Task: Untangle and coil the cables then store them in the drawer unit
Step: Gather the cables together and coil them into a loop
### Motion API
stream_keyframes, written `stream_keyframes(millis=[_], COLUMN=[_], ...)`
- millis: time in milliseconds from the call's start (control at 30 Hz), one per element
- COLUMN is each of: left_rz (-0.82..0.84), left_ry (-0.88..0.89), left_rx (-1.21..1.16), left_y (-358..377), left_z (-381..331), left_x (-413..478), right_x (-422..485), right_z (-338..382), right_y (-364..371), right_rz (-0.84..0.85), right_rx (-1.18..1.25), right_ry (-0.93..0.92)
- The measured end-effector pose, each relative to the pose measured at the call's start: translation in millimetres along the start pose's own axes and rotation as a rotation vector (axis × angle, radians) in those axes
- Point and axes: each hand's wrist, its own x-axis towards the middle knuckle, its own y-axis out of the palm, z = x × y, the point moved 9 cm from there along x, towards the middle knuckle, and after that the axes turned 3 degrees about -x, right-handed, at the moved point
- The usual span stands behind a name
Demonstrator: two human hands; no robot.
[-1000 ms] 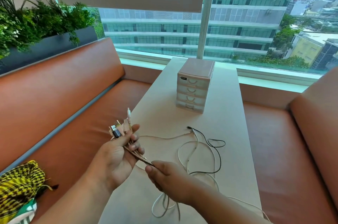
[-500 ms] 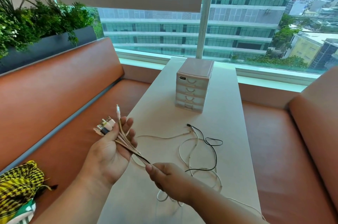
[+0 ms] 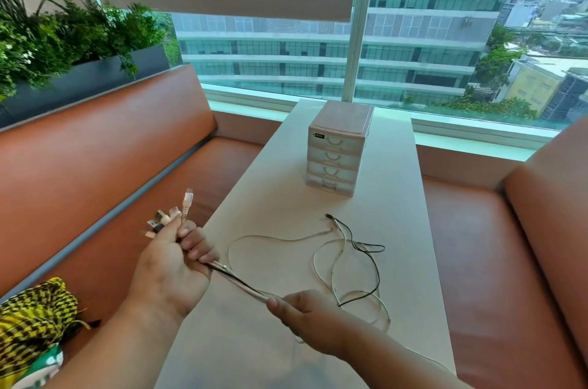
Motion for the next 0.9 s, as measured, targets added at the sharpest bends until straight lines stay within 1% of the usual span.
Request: stream_keyframes(millis=[100, 233, 333, 433, 533, 633, 800, 900], left_rz=[-0.055, -0.116, -0.168, -0.232, -0.289, -0.302, -0.235, -0.261], left_ry=[0.005, 0.05, 0.035, 0.023, 0.08, 0.138, 0.097, 0.113], left_rx=[0.079, 0.291, 0.354, 0.321, 0.247, 0.192, 0.023, 0.0], left_y=[-9.2, -28.0, -48.4, -63.9, -65.9, -67.6, -73.2, -70.3], left_z=[-13.4, -26.7, -30.8, -28.5, -29.0, -34.5, -35.2, -32.0], left_x=[0.8, 4.7, 10.4, 12.5, 12.8, 15.2, 21.2, 18.0], right_x=[-0.4, 2.5, 5.8, 8.1, 10.0, 12.8, 13.4, 13.8], right_z=[-12.0, -27.1, -32.4, -29.4, -27.1, -30.9, -48.9, -60.6], right_y=[-8.3, -33.3, -52.0, -61.4, -64.0, -65.2, -59.9, -48.9], right_rz=[-0.003, -0.042, -0.09, -0.116, -0.142, -0.151, -0.1, -0.011], right_rx=[-0.163, -0.327, -0.422, -0.485, -0.533, -0.555, -0.538, -0.579], right_ry=[-0.021, -0.036, -0.059, -0.09, -0.1, -0.09, -0.015, 0.099])
